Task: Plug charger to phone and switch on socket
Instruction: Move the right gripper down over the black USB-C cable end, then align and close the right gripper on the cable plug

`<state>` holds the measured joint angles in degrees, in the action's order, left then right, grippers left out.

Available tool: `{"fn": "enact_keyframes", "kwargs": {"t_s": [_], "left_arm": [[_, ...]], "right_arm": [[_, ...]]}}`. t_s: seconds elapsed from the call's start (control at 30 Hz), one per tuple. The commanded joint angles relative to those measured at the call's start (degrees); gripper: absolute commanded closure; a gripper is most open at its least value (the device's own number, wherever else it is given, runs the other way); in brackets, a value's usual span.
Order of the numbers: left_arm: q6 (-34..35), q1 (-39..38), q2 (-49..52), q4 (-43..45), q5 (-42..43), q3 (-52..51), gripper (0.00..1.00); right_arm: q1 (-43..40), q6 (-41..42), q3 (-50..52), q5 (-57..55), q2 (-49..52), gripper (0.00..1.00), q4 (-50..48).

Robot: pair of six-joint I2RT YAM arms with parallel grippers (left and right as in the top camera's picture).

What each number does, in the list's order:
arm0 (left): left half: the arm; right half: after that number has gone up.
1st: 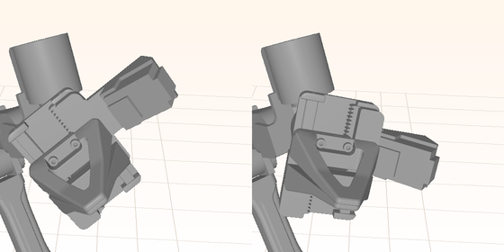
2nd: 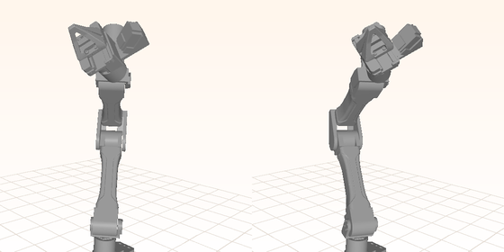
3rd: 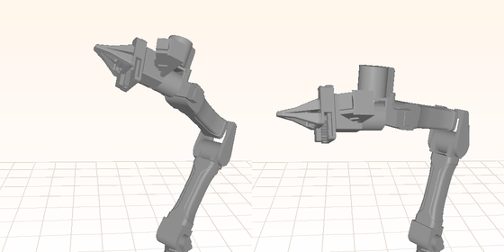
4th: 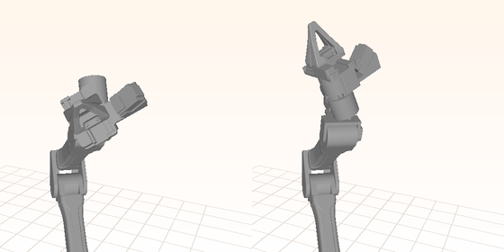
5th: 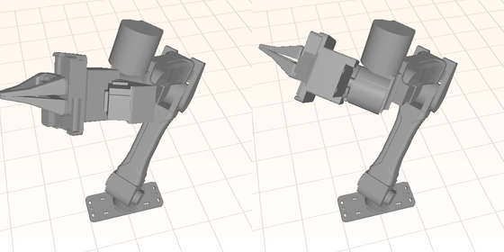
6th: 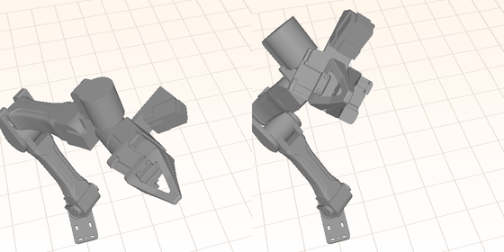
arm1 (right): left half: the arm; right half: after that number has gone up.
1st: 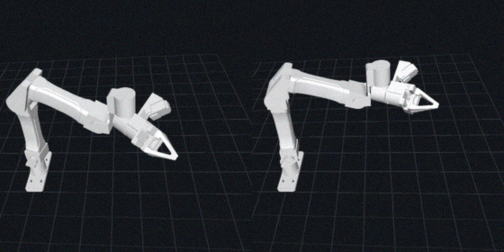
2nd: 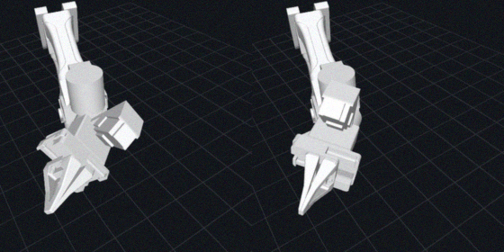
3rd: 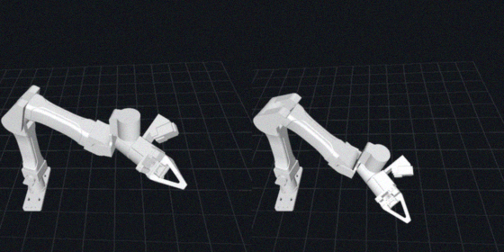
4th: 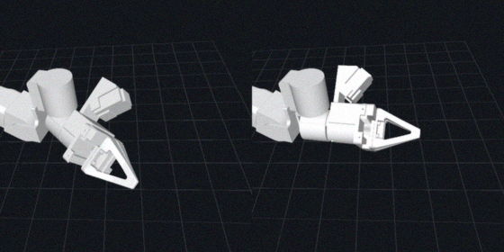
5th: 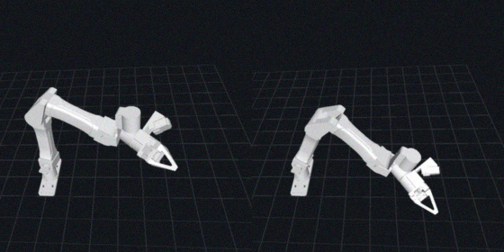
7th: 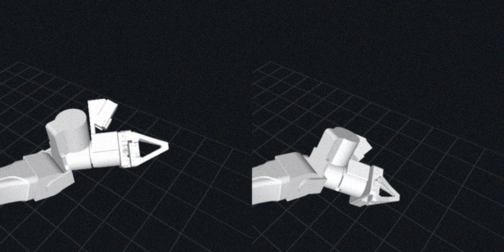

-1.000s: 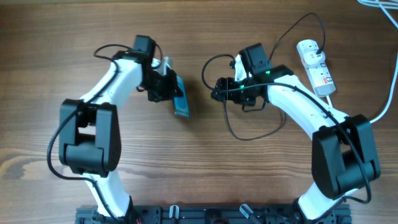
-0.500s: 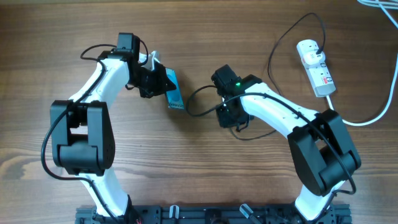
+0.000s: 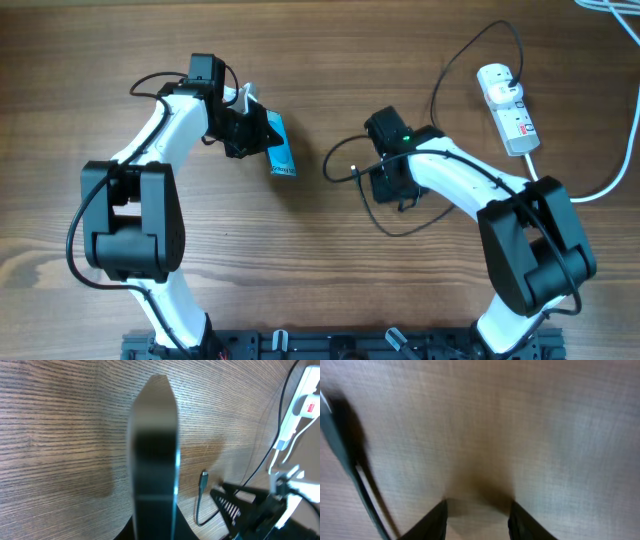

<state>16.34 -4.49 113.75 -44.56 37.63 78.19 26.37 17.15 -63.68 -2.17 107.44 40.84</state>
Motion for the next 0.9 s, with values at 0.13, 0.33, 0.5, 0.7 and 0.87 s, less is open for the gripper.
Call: {"fn": "enact_keyframes", "kwargs": {"t_s": [0.13,0.33,0.5,0.7,0.87], "left_arm": [[-0.9,0.0,-1.2,0.3,1.9,-0.3,0.95],[-0.9,0.0,-1.2,0.7,1.9,-0.3,0.95],[-0.9,0.0,-1.2,0.7,1.7,-0.3,0.95],[-0.9,0.0,-1.2,0.7,1.7,-0.3,0.95],[-0.9,0.0,-1.2,0.7,1.7,-0.3,0.95]], "right_arm": [[-0.2,-5.4,0.1,6.1,3.2,0.6,-8.7],[-0.2,-9.2,-0.1,6.5,3.2,0.64,-15.0],[-0.2,-9.7,-0.2,6.5,3.2,0.55,-20.2],[-0.2,-14.2,-0.2,9.8,3.2,0.38,-21.4],[-0.2,-11.9,0.1,11.2,3.3,0.41,-14.8]]}}
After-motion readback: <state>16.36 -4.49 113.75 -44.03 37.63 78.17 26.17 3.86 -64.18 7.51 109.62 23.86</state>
